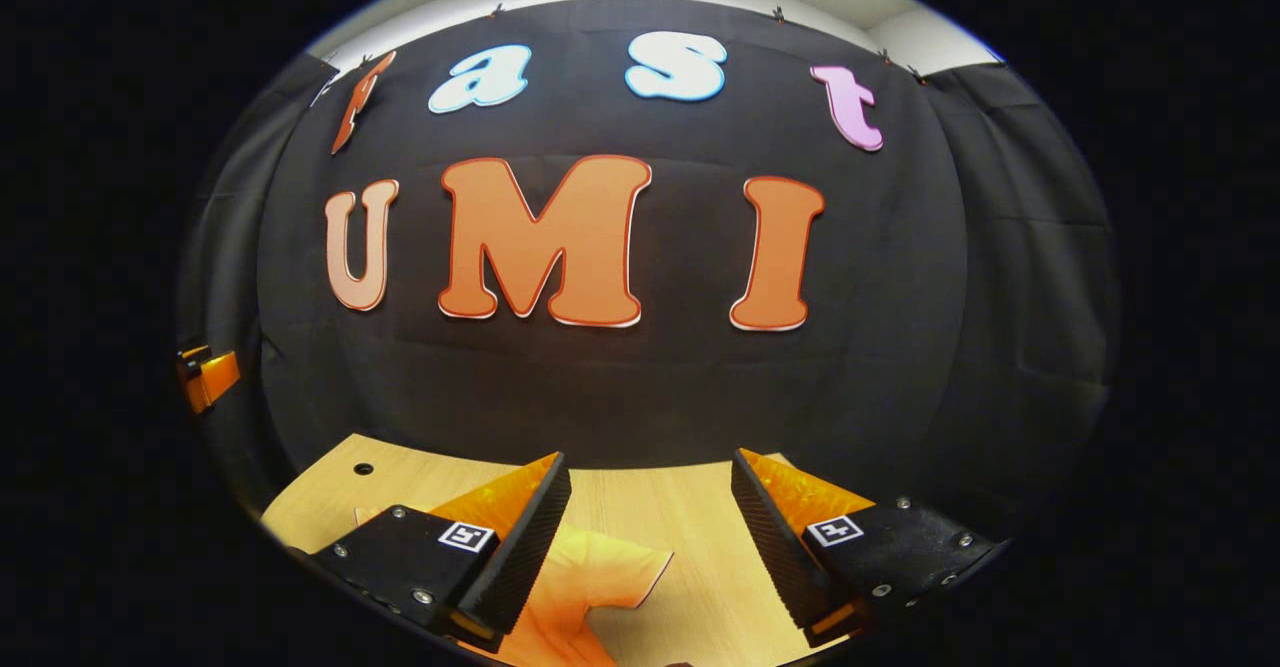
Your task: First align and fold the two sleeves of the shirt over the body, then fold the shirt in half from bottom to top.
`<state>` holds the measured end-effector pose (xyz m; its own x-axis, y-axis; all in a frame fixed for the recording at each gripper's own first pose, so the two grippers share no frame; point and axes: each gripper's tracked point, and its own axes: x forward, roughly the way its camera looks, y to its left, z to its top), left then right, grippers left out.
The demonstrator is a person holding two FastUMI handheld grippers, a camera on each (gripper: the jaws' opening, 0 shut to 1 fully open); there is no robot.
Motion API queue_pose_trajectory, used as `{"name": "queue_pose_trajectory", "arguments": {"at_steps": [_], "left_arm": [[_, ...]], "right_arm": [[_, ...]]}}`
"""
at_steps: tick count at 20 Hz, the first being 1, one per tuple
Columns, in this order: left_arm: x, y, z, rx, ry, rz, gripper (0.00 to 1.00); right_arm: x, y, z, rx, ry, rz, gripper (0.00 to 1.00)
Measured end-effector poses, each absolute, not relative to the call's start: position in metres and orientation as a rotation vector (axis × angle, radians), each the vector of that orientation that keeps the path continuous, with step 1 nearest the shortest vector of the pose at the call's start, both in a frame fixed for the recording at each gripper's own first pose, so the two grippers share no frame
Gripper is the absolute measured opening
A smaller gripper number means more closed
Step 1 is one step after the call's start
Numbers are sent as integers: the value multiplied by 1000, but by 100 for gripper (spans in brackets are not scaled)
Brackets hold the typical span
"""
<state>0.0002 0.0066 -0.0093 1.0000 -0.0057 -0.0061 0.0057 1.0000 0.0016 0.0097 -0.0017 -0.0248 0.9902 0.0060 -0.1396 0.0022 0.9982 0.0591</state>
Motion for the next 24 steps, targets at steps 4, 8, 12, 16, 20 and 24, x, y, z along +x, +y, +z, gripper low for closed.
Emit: {"name": "queue_pose_trajectory", "arguments": {"at_steps": [4,8,12,16,20,24], "left_arm": [[3,12,-17,-8,17,-10,98],[7,21,-24,-22,24,-7,98],[10,28,-36,-36,45,-7,98],[14,38,-41,-43,54,1,98],[14,50,-43,-32,58,17,97],[15,61,-50,-29,71,39,98]], "right_arm": [[29,-11,-37,77,228,-22,98],[48,-1,-83,131,447,34,98],[72,7,-134,214,633,68,98],[102,4,-211,281,869,47,98],[107,-6,-291,299,1092,-28,99],[111,3,-338,322,1231,-71,99]]}}
